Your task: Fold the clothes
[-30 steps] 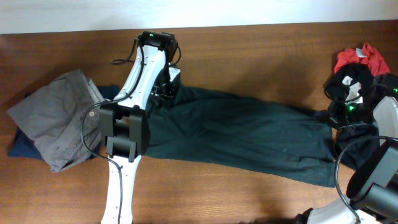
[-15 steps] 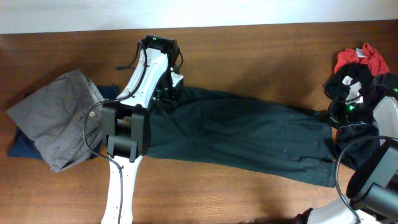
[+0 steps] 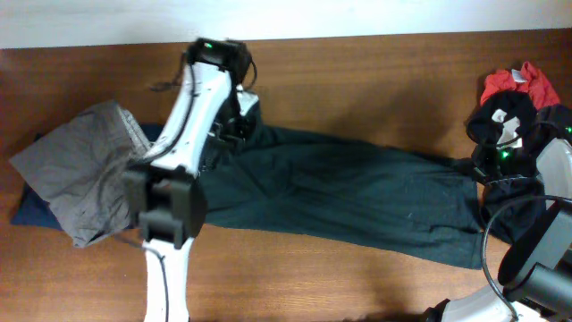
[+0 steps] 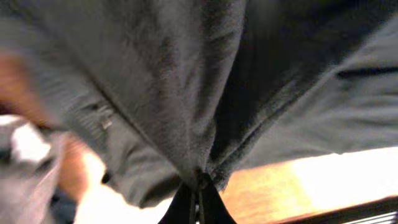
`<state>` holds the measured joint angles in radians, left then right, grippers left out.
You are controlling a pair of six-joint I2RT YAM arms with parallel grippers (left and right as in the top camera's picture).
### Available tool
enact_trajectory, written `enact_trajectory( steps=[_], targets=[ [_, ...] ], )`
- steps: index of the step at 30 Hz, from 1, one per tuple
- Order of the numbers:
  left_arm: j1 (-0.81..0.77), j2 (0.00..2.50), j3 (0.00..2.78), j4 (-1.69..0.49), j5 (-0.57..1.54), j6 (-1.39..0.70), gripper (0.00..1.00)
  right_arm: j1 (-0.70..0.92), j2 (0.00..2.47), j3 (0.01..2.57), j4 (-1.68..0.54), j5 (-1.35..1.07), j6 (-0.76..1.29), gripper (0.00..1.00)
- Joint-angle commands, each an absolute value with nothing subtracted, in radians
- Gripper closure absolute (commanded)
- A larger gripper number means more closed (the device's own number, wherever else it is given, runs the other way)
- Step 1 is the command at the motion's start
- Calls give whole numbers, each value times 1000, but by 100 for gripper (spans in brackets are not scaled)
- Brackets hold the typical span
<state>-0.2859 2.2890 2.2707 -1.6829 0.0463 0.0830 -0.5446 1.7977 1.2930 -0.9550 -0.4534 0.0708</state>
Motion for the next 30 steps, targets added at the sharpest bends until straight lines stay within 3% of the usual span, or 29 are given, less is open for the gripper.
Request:
enact_trajectory(
  steps=[1, 10, 20, 23, 27, 30],
  targets=[
    [-265, 2145, 2293, -1688, 23, 83, 99, -551, 1771, 1302, -971, -462, 63, 96],
    [-268, 2092, 2270, -1688, 23, 68, 99, -551, 1771, 1302, -1052, -459, 56, 96],
    [-270, 2092, 2006, -1688, 22, 69, 99, -551, 1771, 1302, -1075, -458, 29, 95],
    [-270, 2092, 1994, -1688, 22, 69, 99, -551, 1771, 1302, -1094, -458, 30, 86],
    [-270, 2079, 1994, -1688, 21, 69, 87, -551, 1771, 1302, -1116, -446, 30, 74],
    [-270, 2071, 1994, -1688, 17, 69, 78, -551, 1771, 1302, -1128, -397, 30, 73]
  ],
)
